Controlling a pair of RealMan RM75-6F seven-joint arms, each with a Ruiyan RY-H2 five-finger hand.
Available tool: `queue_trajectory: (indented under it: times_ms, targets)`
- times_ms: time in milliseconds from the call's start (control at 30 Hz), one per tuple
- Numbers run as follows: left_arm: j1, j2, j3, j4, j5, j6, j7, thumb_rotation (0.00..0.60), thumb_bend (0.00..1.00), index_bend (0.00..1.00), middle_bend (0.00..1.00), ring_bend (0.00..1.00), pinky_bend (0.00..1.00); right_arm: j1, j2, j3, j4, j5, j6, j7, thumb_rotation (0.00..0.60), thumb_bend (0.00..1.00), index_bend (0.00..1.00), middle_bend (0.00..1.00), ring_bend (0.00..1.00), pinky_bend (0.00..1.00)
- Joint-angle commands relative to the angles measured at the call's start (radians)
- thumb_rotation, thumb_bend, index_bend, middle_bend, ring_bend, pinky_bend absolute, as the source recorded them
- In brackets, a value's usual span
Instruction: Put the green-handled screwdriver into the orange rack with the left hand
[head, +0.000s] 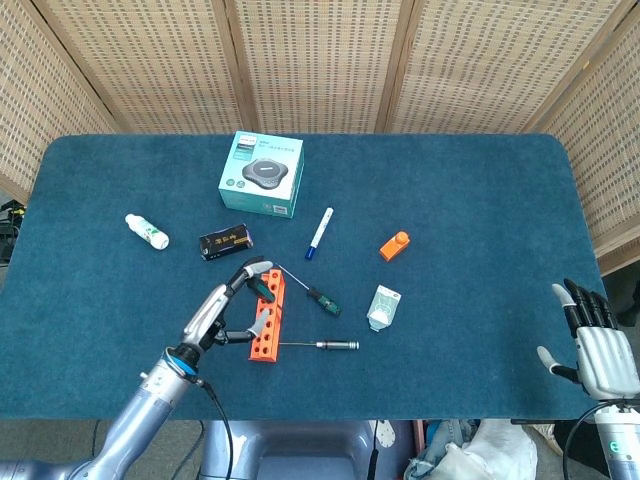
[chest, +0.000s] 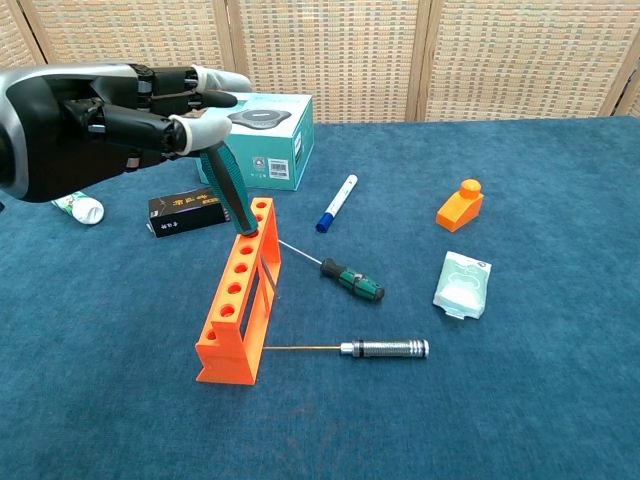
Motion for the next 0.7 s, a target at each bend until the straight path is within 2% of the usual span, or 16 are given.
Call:
queue_trajectory:
  times_ms: [33,467,700]
  targets:
    - [-0.003,-0.002,-0.001,0.002,-0.002,-0.003,0.000,0.600,0.49,0.12,0.00,0.00,0.00,0.000,0.000,0.000,0.000,0.000,0.000,-0.001,0.600,0.24,0.00,0.00,0.00,0.00]
    - [-0.024,-0.020,-0.001,0.008,-0.010,-0.008,0.016,0.600,0.49,0.12,0.00,0.00,0.00,-0.002,0.003,0.000,-0.003,-0.002,0.004,0.001,0.600,0.25,0.00,0.00,0.00,0.00]
    - [-0.007,-0.007,0.002,-0.012,0.036,0.014,0.007,0.600,0.49,0.12,0.00,0.00,0.00,-0.001,0.002,-0.001,-0.002,-0.003,0.003,0.001,0.600,0.24,0.00,0.00,0.00,0.00]
